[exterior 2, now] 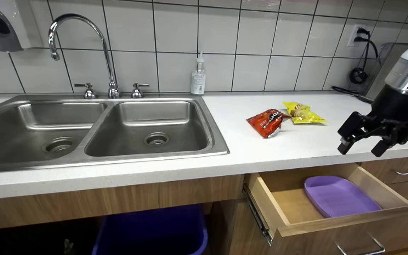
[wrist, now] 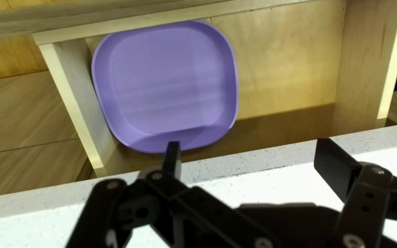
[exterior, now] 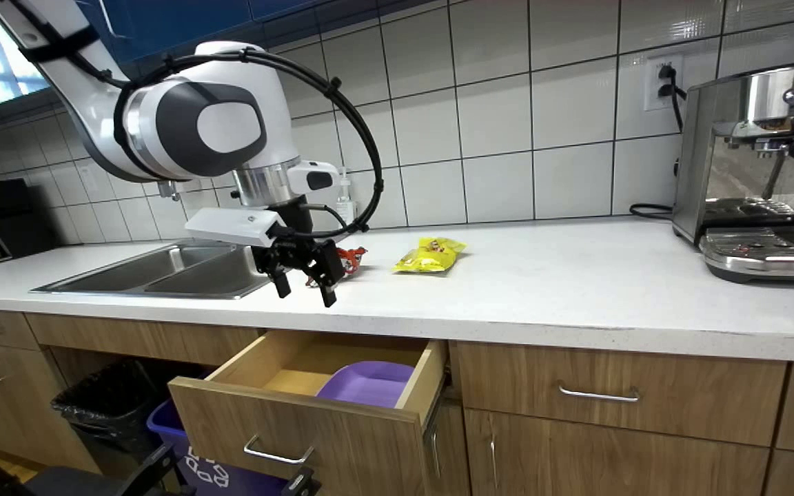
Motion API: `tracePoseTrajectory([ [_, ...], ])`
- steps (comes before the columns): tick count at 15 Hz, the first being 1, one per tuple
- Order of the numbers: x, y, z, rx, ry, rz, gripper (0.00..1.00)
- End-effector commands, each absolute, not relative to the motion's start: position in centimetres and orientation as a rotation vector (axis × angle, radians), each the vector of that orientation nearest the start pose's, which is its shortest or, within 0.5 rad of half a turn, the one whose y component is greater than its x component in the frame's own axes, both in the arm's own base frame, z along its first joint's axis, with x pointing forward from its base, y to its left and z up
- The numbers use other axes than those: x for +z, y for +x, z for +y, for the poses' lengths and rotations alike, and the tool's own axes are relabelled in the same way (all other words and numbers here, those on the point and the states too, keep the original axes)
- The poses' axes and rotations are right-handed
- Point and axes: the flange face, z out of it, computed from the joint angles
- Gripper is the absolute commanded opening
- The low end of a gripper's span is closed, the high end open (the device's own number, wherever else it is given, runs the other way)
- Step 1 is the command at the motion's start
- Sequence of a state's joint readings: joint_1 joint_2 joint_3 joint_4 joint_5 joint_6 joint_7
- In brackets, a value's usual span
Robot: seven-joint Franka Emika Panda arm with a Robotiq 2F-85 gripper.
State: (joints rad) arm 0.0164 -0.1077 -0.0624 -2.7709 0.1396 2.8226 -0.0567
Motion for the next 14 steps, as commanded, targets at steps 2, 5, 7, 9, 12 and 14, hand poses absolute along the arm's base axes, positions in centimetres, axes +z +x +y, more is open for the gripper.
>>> tracePoseTrajectory([
  [2, 28.0, 40.8, -1.8, -0.269, -3.056, 0.136, 1.00],
  [5, 28.6, 42.4, -1.3, -0.292, -3.055, 0.125, 1.00],
  [7, 29.0, 43.6, -1.2, -0.315, -3.057, 0.118, 1.00],
  [9, 29.4, 45.1, -1.0, -0.341, -3.059, 0.103, 1.00],
  [12, 29.9, 46.8, -1.0, -0.351, -3.057, 0.077, 1.00],
  [14, 30.2, 48.1, -1.0, -0.345, -3.062, 0.045, 1.00],
])
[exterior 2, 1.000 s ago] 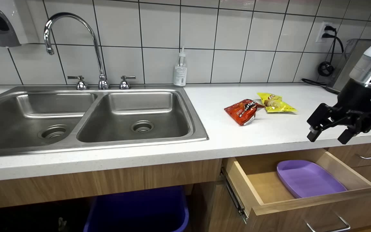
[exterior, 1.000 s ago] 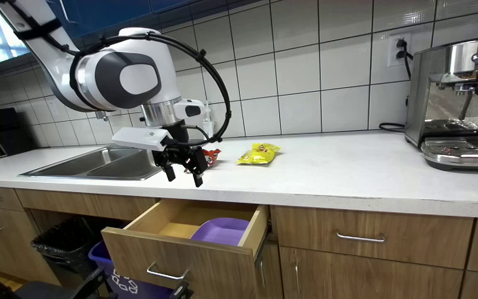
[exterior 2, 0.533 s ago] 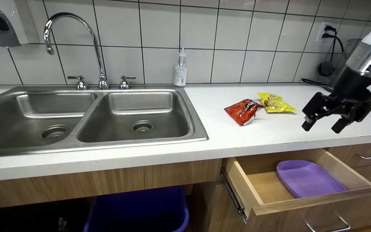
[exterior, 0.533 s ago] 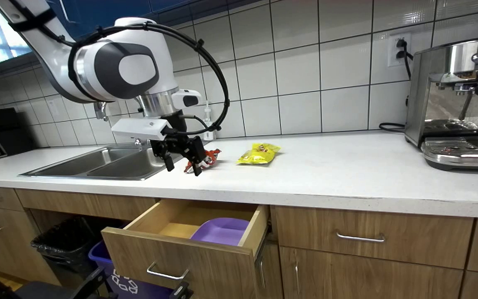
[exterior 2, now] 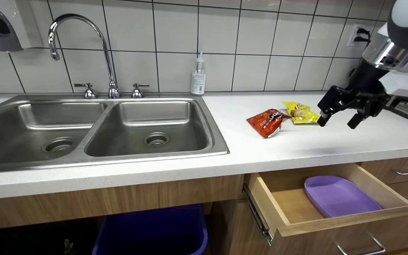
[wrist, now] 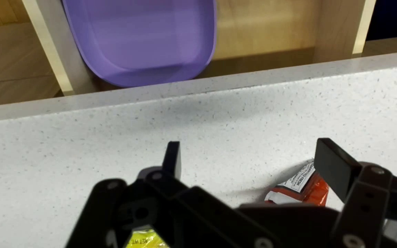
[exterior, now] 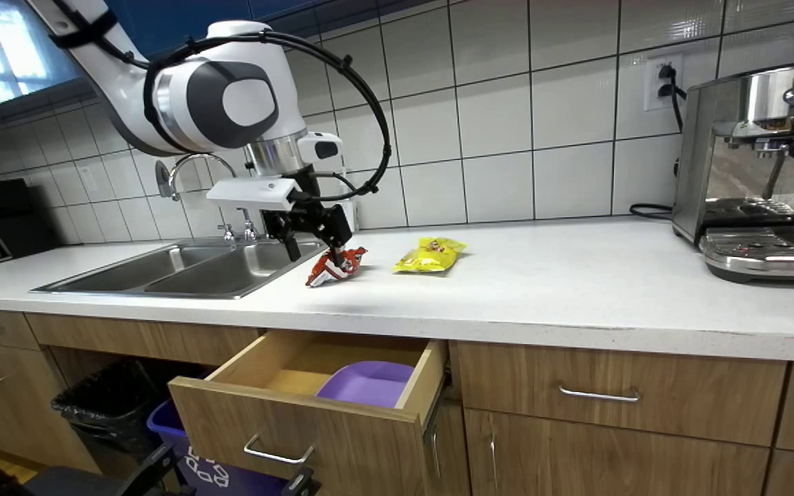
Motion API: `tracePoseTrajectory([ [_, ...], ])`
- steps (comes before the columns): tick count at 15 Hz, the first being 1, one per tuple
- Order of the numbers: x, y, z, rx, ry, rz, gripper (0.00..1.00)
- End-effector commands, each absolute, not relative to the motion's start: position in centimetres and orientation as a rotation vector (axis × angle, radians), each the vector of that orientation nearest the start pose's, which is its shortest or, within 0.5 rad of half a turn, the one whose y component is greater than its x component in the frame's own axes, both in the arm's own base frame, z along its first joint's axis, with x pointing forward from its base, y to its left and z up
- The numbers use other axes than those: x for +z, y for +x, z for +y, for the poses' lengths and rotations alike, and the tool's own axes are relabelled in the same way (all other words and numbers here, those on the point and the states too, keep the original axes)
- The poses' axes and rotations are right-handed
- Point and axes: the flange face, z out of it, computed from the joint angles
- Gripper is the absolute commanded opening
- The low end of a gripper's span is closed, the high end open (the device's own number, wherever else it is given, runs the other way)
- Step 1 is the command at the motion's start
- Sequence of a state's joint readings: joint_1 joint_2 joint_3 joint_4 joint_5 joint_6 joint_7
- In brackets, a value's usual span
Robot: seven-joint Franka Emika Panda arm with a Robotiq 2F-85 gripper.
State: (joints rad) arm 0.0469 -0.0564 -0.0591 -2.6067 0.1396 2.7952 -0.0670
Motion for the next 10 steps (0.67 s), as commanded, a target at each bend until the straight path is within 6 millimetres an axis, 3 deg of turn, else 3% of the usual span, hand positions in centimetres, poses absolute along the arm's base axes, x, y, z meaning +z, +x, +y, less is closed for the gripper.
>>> tracePoseTrajectory([
  [1, 30.3, 48.9, -1.1, -0.339, -3.064, 0.022, 1.00],
  [10, 30.6, 55.3, -0.6, -0.292, -3.082, -0.124, 1.00],
])
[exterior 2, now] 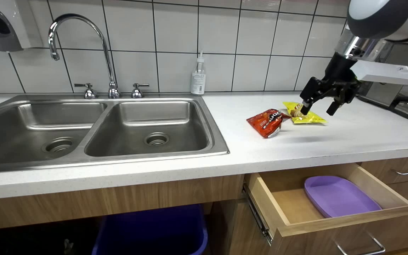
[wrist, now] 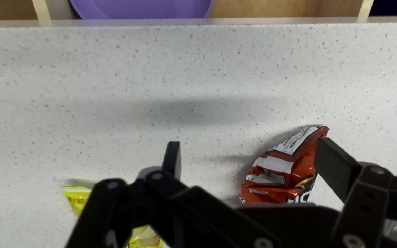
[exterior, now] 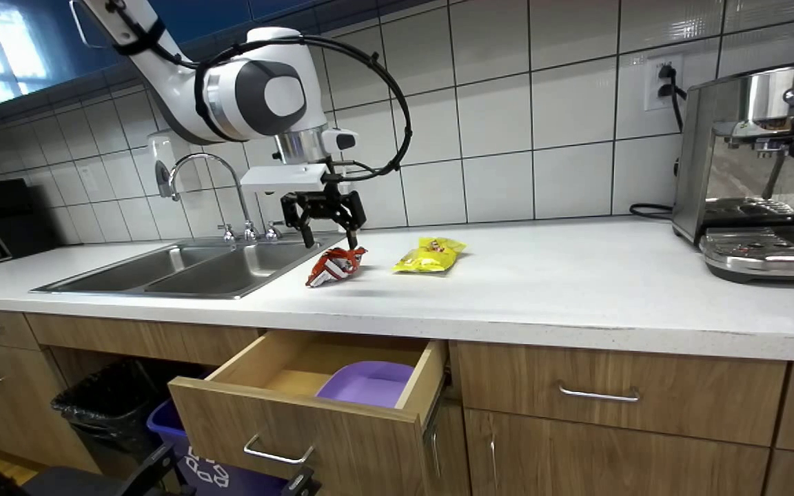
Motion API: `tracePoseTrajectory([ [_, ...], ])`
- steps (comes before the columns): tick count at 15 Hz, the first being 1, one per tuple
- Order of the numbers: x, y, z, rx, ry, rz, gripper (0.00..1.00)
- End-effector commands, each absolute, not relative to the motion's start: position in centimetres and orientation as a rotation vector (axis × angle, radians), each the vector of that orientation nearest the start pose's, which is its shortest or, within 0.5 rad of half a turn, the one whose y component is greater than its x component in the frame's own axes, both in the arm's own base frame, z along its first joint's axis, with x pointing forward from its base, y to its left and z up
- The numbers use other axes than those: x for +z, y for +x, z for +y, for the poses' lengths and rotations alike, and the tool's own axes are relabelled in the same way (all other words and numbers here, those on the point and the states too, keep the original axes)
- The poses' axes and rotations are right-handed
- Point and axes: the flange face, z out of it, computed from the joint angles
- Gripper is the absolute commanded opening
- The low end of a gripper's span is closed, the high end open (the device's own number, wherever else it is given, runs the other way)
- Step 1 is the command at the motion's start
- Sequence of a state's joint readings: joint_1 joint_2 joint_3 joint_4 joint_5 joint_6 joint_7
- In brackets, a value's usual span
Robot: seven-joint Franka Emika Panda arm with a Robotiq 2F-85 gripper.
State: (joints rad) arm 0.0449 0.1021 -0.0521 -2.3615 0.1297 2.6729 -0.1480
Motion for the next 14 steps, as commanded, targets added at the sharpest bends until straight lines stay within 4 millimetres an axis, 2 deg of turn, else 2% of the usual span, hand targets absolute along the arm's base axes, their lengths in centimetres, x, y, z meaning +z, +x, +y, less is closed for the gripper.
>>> tracePoseTrajectory([
  [1, 30.6, 55.9, -0.4, -0.288, -3.084, -0.137, 1.00],
  [14, 29.7, 63.0, 3.8, -0.261, -3.104, -0.377, 1.00],
])
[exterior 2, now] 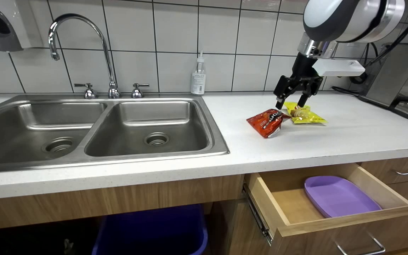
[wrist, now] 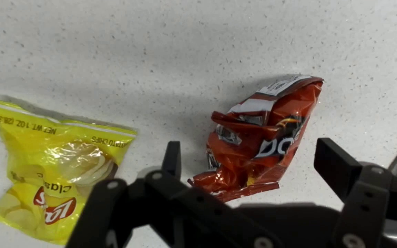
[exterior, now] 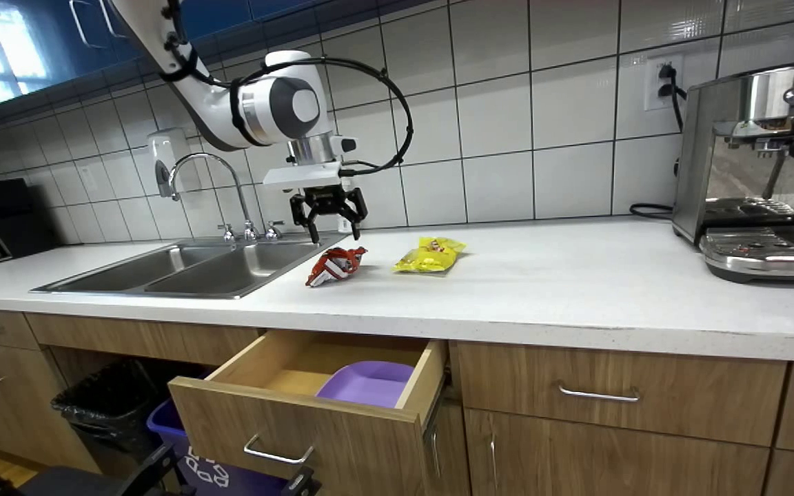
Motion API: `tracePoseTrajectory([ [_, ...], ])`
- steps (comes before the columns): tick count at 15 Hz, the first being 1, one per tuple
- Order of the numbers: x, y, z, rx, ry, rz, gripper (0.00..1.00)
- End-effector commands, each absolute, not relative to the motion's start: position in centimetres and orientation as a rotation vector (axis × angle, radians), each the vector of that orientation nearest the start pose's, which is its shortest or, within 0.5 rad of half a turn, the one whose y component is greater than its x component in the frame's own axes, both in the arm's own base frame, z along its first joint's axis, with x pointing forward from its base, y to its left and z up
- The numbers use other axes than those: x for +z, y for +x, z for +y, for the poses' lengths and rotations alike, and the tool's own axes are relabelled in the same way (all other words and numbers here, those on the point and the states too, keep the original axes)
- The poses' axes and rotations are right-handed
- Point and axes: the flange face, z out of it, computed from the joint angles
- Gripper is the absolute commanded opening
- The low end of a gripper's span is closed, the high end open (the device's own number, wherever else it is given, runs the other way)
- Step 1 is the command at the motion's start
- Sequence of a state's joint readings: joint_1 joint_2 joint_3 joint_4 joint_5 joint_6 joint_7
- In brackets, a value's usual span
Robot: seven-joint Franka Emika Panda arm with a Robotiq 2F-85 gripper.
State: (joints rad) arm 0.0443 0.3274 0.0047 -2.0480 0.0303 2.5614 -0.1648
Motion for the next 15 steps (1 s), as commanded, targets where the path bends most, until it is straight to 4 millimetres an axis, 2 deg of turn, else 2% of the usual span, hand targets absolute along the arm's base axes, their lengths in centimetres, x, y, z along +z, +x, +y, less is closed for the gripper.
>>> tracePoseTrajectory([
  [1, 29.6, 63.4, 4.3, -0.257, -3.103, -0.395, 1.00],
  [9, 28.5, 66.0, 7.9, -0.217, -3.081, -0.529, 1.00],
  [15, 27.2, 68.0, 9.4, -0.192, -3.063, -0.604, 1.00],
])
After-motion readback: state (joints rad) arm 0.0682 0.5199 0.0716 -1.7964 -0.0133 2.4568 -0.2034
